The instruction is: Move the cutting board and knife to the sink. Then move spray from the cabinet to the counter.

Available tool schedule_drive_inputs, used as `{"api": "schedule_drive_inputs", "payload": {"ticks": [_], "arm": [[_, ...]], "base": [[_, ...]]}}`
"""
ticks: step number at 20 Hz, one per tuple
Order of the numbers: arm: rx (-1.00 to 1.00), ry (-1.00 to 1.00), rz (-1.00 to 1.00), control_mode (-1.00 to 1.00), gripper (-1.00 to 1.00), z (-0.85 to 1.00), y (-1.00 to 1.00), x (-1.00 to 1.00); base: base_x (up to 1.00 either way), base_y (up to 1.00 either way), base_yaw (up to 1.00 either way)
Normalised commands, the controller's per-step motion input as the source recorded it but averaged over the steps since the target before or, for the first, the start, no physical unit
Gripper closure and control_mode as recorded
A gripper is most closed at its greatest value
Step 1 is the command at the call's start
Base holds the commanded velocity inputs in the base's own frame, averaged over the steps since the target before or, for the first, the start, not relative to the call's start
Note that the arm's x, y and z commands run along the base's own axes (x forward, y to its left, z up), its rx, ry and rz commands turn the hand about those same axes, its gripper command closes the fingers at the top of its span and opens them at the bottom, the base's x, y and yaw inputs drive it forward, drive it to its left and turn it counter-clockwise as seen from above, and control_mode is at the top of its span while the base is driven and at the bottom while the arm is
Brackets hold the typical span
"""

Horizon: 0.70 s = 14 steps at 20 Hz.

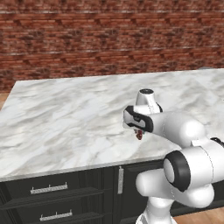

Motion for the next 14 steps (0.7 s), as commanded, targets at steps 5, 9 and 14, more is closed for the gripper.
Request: {"api": "schedule_drive_inputs", "payload": {"ticks": [5, 9, 14], "arm": [[0.0, -0.07, 0.0, -1.0, 1.0, 0.03, -0.02, -0.01], [0.0, -0.2, 0.0, -1.0, 1.0, 0.03, -0.49, -0.03], [0.0, 0.0, 0.0, 1.0, 1.0, 0.0, 0.0, 0.0]], "base": [[0.0, 0.0, 0.0], [0.0, 0.0, 0.0], [-0.01, -1.0, 0.0]]}}
